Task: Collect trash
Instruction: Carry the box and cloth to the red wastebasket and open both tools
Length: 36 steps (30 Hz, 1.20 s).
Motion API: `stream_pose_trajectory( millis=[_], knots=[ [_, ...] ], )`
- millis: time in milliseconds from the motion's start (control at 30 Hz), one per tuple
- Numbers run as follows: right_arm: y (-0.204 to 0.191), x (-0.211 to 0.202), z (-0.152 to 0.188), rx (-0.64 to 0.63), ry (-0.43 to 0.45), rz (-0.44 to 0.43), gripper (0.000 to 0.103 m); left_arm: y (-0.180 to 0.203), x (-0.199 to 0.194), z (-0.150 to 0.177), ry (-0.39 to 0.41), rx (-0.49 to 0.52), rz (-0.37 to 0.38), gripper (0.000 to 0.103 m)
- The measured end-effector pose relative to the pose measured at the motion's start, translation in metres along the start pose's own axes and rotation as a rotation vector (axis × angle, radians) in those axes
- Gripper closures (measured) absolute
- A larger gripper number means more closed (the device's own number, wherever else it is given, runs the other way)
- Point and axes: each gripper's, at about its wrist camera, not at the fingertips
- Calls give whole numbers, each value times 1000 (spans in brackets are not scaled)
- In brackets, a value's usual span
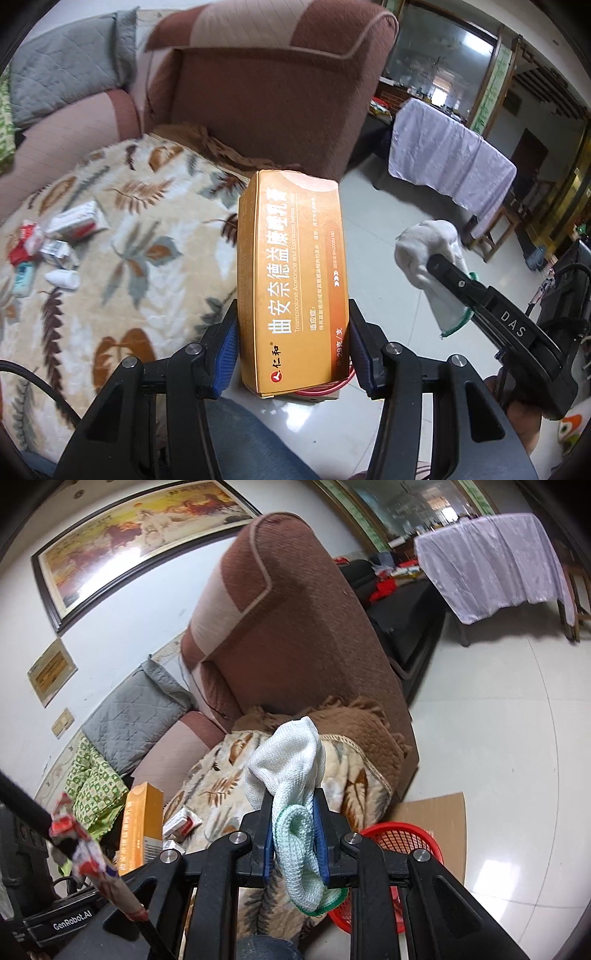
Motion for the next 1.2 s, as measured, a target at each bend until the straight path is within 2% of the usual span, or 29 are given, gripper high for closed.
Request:
stream_pose_trajectory(
  millis=[267, 733, 967, 1167, 1200],
  knots=[
    [14, 25, 8, 40, -53, 24, 83, -10, 42, 6, -64, -18, 0, 52],
    [36, 45, 12, 109, -89, 34, 81, 1, 88, 14, -171, 10, 44, 52],
    [44, 54, 11, 140, -103, 26, 80, 0, 105, 16, -208, 7, 43, 52],
    [50, 61, 10, 166, -110, 25, 78, -4, 123, 18, -242, 2, 40, 51],
    [51, 63, 9, 173, -112, 25, 74, -6, 125, 18, -249, 0, 37, 51]
  ],
)
Point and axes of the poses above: each gripper's, at about its wrist camera, not at the fingertips, and x roughly the way its jaws point, y to its right, z to its underside, and after that the axes turned 15 degrees about z, right-handed
